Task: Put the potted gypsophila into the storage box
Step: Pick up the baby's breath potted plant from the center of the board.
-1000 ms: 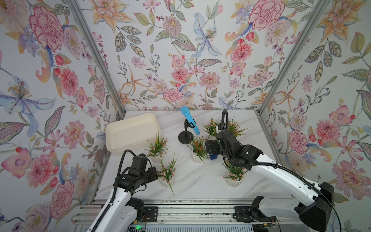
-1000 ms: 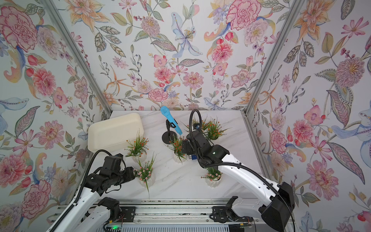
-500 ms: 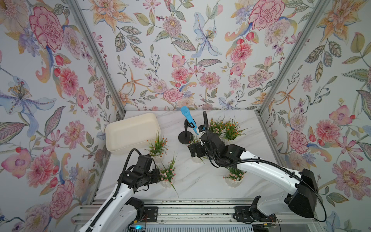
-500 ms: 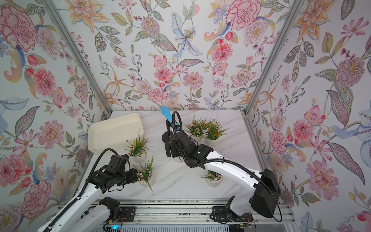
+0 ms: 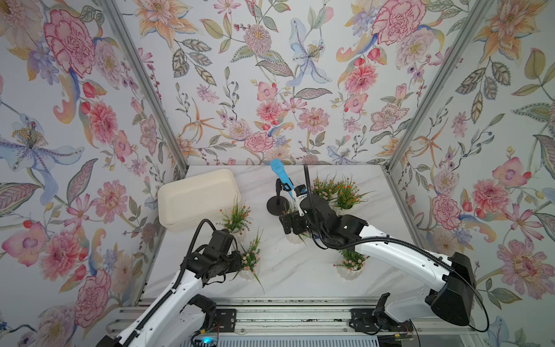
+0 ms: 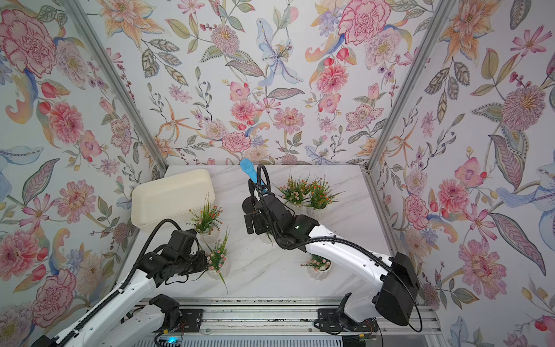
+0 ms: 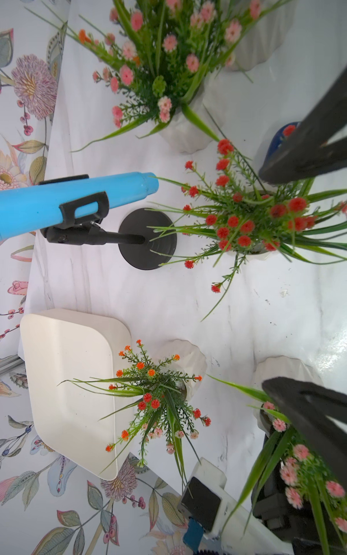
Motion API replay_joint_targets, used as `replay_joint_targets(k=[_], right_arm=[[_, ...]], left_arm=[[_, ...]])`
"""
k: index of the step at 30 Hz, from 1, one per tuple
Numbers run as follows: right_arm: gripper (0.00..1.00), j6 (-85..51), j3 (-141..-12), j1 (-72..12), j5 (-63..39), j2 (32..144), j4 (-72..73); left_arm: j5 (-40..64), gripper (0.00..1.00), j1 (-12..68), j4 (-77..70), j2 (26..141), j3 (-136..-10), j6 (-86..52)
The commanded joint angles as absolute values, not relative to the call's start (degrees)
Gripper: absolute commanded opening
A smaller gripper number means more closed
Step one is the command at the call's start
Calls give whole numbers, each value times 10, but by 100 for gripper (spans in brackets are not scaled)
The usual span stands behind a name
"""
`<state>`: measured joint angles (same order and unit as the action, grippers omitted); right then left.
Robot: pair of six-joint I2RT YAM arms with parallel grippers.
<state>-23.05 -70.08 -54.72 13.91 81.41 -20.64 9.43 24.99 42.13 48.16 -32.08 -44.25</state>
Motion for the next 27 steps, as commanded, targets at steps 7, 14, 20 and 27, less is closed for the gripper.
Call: replay_joint_targets(k=[7,14,20,27], right_arm=[[100,-197,-741,-570,87,831,-174],[100,-187,-760,-573,93,842,-171],[100,-179,-758,-572,99,823,-159],[100,-170,-743,-550,95,795,-156]], left_arm=[[29,7,271,441,513,-357,-450],[-4,0,288,447,534,-367,-460],[-15,0,296,452,520,-387,-481],[-45,0,296,516,515,-478,-478]])
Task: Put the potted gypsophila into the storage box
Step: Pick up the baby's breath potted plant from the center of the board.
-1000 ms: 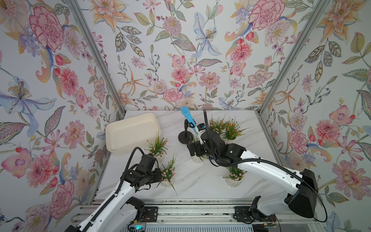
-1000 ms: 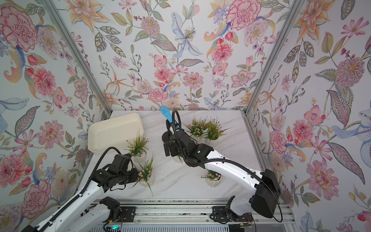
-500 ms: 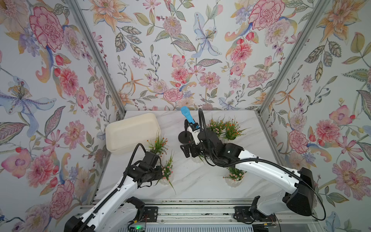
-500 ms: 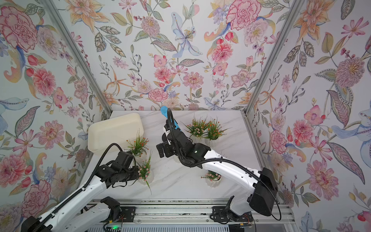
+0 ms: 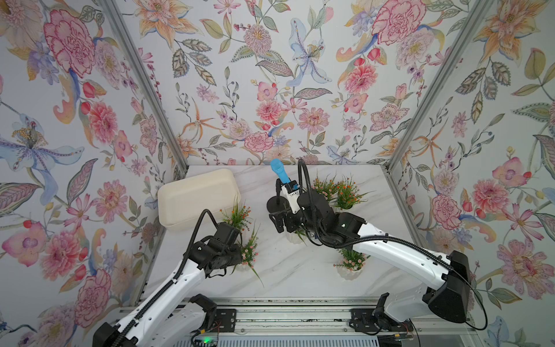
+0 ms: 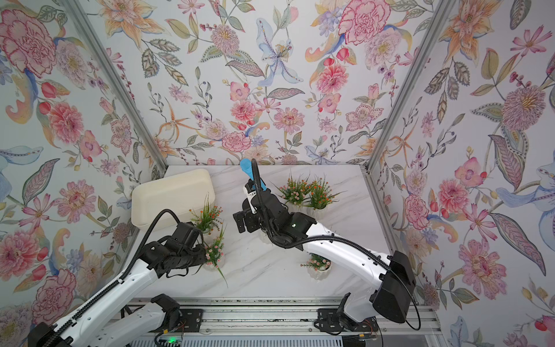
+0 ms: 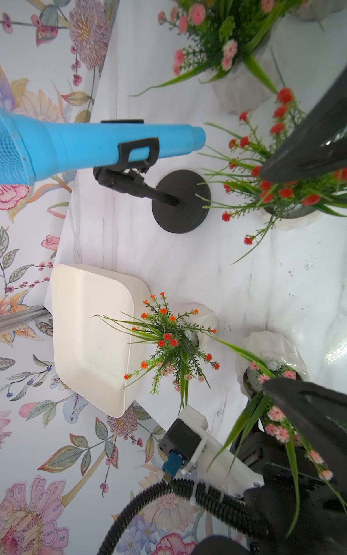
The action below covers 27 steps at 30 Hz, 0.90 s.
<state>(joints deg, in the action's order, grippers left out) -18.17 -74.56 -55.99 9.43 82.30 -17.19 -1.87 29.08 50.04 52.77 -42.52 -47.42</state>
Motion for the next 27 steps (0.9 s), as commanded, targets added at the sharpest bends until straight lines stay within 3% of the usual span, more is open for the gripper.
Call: replay_joint_targets(k=[1,12,19,27], right_arm=[[100,-169,-739,-548,95,788,-155],[100,-145,-703,-504,83,718,-147],[100,-126,-691,-484,80,702,-146],[100,-128,-699,-470,72,738,-116]], left_arm=[[-39,0,296,516,513,-495,-472],[-7,0,296,484,528,-687,-434],[-62,0,288,426,598,-755,-399],[12,0,149,292,684,-761,-370]])
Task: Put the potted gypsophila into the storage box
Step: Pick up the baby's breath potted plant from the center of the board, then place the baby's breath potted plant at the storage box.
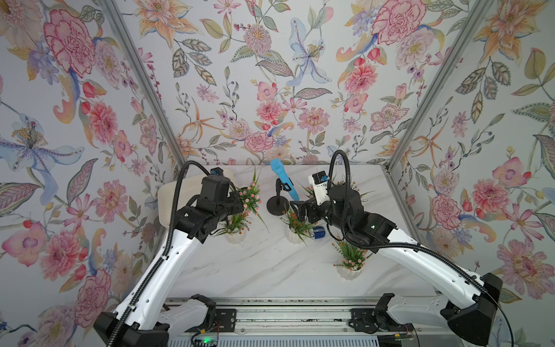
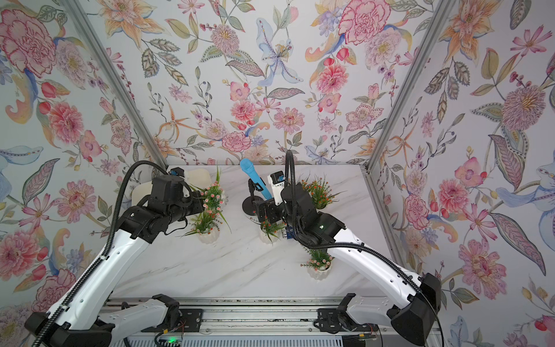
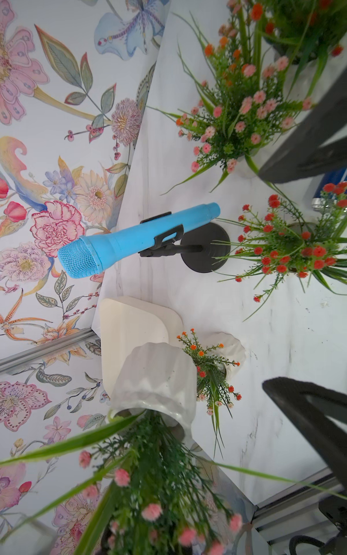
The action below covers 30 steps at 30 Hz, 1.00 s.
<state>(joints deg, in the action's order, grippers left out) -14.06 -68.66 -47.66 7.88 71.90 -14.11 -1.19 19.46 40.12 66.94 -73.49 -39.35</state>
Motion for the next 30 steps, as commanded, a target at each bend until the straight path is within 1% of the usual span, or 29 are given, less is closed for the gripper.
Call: replay_joint_targets(k=[1,7,11,16,21,30], right_arm=[[100,-120,-711,-468,66,751,-113],[100,-78,-811,-455,25,855,-100],[100,-57,-897,-444,-10,940,-98],[100,-61,-994,-436,-62,1025,-101],[100,-63,-1051,-429,-88,1075,-125],[100,-72,-1057,-422,-74,1098,-128]], left_arm=[[17,0,130,285,700,-770,-362],[29,0,51,271,809,-833,-310],[15,0,-4,226,849,-814,-318],[34,0,-83,149,884,-779,-356],[24,0,-129,135,949,-799,-357],[22,0,-213,76,1022,-789,-396]])
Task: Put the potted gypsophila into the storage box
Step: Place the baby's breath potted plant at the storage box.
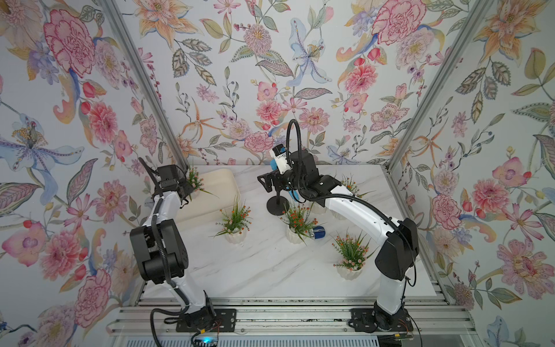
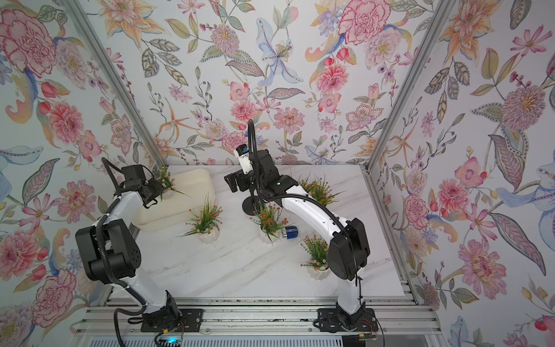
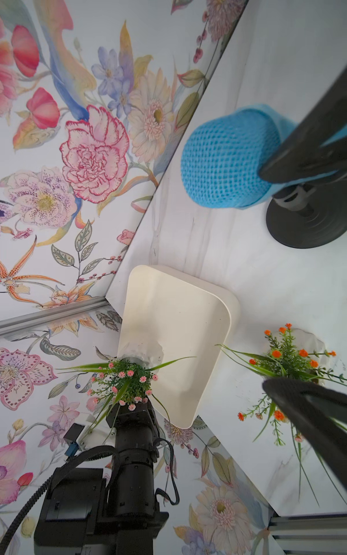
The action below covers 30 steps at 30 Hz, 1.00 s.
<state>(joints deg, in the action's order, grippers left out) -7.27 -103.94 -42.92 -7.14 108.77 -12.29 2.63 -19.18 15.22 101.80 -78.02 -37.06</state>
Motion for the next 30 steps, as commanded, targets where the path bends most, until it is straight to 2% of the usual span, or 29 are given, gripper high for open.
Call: replay_joint_targets(k=[1,9,20,24,26,30], right_arm=[[100,-73,-1058,-420,-74,1099,-129],[100,-84,-1063,-404,-70,1107,-129],[100,-92,-1106,-387,-70,1128,-161],[100,-94,-1114,-387,-68,1134,-162],[100,-94,-1113,-387,-69,1133,-163],[100,-92,-1104,-387,-72,1128,-163]], left_arm=[[21,0,-220,72,1030,-792,-403],[22,0,-268,53,1087,-812,-451],[4,1,-279,41,1147,-831,-495],[-2,17,-279,40,1136,-821,-501],[-11,28,-278,36,1122,-812,-503],[-39,43,-275,43,1085,-795,-500]])
